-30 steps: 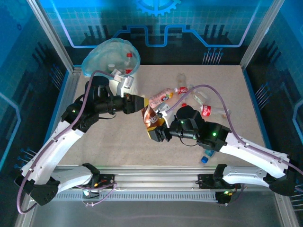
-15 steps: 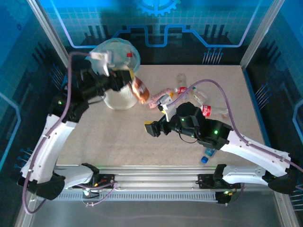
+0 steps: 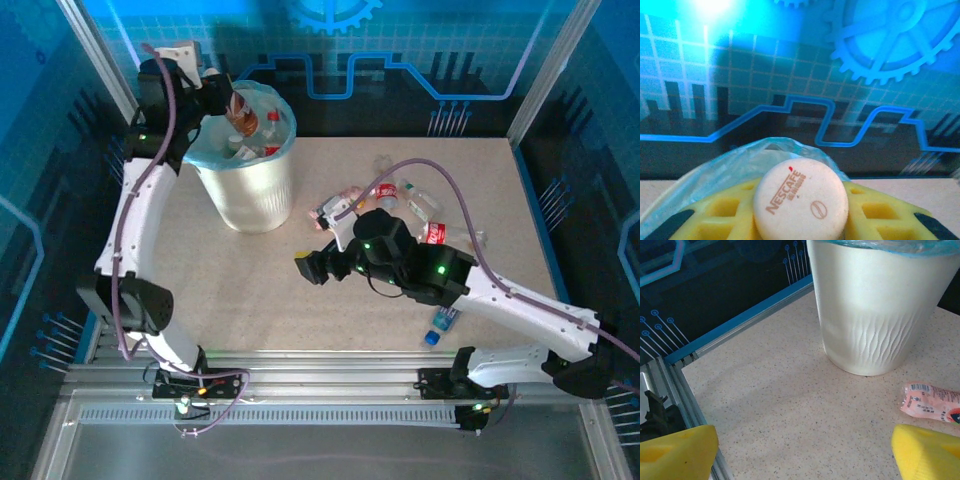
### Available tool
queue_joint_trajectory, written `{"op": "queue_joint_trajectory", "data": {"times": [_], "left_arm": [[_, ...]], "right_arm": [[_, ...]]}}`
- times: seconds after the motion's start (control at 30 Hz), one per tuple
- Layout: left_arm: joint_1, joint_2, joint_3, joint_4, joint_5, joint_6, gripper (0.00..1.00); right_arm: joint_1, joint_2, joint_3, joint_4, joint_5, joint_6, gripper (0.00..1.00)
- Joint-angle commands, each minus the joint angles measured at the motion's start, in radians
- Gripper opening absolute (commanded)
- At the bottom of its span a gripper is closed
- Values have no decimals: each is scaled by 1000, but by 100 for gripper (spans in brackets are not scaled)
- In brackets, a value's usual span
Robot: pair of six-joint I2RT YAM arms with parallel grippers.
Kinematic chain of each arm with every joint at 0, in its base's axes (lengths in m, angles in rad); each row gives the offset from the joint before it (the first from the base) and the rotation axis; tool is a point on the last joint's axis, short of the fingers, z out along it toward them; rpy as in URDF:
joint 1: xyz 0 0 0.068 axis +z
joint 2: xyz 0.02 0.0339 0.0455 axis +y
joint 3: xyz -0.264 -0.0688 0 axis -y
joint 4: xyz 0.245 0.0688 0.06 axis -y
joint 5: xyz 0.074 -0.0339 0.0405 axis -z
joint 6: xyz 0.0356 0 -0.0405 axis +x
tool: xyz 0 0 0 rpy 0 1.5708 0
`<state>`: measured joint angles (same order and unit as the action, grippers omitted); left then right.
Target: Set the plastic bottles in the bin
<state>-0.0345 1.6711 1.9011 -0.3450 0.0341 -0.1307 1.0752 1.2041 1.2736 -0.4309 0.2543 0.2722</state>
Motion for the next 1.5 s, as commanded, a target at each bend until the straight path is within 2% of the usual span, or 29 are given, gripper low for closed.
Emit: {"op": "queue_joint_trajectory", "data": {"times": [0.0,0.2,0.5,0.57,0.7,0.83,1.0,1.17,1.3,1.47], "left_arm": [[5,19,-7,145,-80,157,22],[11,97,-21,200,-105,246,23],[23,191,-77,236,-90,243,33],[23,198,-87,235,-87,244,41],[24,199,-108,232,-98,234,69],[26,194,-111,227,-84,217,69],[25,195,-92,213,2,186,51],[14,213,-43,167,116,195,49],[-7,222,-20,114,224,261,49],[-33,235,-22,79,177,309,47]], "right_arm": [[24,48,73,-7,-11,1,89],[71,175,218,-54,11,-72,89],[155,297,305,-124,64,-106,89],[165,307,306,-131,74,-105,89],[172,313,305,-148,100,-99,89],[172,307,287,-144,122,-97,89],[172,310,282,-150,123,-91,88],[173,313,275,-155,131,-84,88],[174,312,262,-158,135,-81,88],[173,313,255,-164,142,-78,88]]}}
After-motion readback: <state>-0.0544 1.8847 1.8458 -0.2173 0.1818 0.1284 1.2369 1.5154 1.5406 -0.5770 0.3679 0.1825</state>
